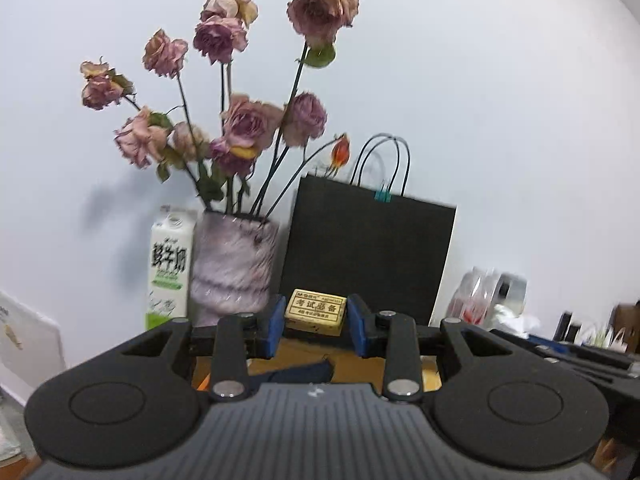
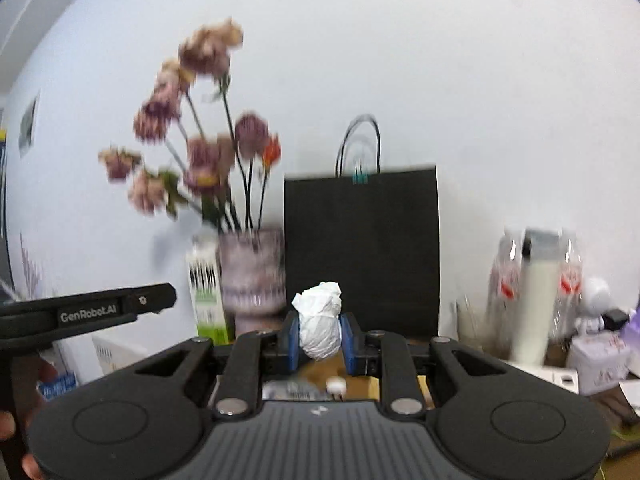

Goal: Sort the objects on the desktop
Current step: 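Carry the yellow block and white tissue over the box and open both tools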

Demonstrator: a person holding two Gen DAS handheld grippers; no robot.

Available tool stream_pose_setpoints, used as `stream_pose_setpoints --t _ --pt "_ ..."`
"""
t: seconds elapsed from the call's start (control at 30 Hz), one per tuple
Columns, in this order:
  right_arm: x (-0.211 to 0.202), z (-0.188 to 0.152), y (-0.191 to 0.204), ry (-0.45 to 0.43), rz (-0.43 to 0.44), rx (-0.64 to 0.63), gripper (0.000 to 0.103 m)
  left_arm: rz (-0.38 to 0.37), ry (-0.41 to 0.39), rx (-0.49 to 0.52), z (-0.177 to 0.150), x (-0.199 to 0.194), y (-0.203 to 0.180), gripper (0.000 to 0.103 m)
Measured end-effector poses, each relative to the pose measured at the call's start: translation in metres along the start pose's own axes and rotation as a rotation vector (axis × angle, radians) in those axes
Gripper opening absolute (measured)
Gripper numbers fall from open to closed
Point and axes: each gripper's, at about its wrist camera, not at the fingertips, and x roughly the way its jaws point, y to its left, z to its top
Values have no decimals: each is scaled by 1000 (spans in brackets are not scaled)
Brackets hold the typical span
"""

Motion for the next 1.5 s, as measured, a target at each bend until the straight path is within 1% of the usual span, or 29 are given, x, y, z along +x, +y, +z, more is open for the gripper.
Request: stream_pose_setpoints --t 0.13,0.17,0.2,0.23,0.27,0.3,0.33,0.37,0.4,0.47,0.53,0.63,1.07,1.3,1.5 --pt "24 6 -2 -9 -9 2 20 2 -3 -12 1 19 0 34" --pt "31 6 -3 -5 -8 1 20 1 -10 -21 -1 25 1 36" --pt "40 3 -4 4 -8 -3 21 -3 -22 -34 -4 31 4 44" --pt "50 -2 -3 25 -18 -8 26 -3 -26 -43 -9 40 7 82" --pt "64 -7 -5 70 -30 -15 34 33 17 -34 -18 56 9 101" --pt "83 -14 -8 154 -47 -23 70 84 91 -6 -26 75 11 103" --pt "103 -24 -12 265 -71 -29 103 130 189 37 -35 96 13 103" --pt "117 -35 -15 330 -95 -34 100 155 279 80 -46 115 15 103" --pt "127 -45 -18 377 -116 -41 100 165 321 97 -55 126 17 103" --pt "141 -57 -23 445 -141 -39 100 189 366 86 -65 139 23 103" --pt "144 -60 -25 467 -136 -29 100 184 387 53 -67 143 29 103" --pt "141 -60 -23 453 -132 -34 103 183 383 27 -67 141 34 103" --pt "132 -58 -27 440 -144 -16 103 184 379 57 -70 122 29 103" --pt "118 -62 -23 436 -143 -31 103 189 379 65 -73 100 31 103" --pt "93 -67 -22 416 -138 -21 103 177 381 73 -77 74 33 103"
